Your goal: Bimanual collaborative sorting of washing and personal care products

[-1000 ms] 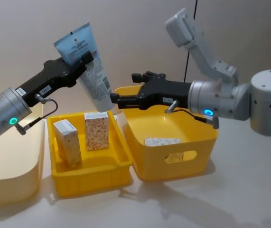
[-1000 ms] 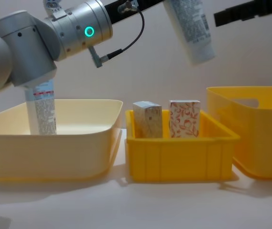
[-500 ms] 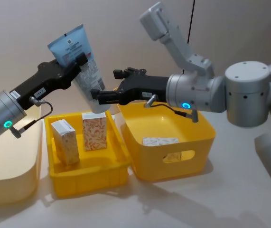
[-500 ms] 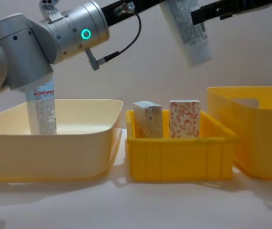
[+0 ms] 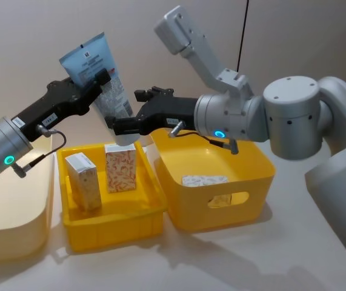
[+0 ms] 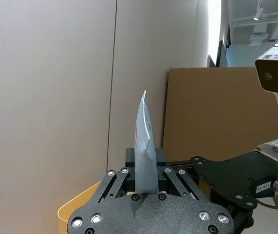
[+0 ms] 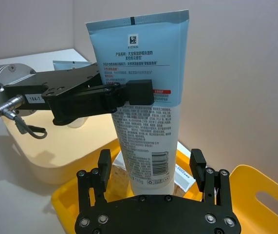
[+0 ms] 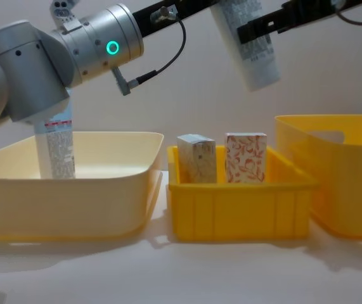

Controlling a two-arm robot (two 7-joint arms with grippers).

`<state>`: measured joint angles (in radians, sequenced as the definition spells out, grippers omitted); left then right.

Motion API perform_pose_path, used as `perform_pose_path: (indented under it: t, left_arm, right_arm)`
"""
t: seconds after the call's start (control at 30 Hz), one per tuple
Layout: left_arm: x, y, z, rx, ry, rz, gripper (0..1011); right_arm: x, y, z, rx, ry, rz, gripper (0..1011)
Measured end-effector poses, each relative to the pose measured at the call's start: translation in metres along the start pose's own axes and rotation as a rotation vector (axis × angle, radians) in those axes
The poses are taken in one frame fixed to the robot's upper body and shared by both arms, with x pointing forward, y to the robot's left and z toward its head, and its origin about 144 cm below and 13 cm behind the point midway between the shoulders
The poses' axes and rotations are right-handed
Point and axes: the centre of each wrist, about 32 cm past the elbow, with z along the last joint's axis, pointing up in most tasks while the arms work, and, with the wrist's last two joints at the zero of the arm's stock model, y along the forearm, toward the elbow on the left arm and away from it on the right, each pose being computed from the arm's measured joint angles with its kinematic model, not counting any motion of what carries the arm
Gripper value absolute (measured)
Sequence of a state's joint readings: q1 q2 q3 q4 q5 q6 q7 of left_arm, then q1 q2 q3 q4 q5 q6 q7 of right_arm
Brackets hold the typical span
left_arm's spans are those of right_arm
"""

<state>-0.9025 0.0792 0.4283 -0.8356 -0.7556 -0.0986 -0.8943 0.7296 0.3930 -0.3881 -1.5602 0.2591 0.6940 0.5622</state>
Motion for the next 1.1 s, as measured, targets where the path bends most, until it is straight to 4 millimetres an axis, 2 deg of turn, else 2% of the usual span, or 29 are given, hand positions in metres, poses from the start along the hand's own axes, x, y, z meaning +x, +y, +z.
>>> perform_pose_path:
  t: [1.1]
  left_arm:
    - [0.001,0.002,0.0,0.002,-0.008,0.002,223]
  right_arm:
    - [-0.012,0.033,0.0,-0.061,-0.031,-0.033,1001]
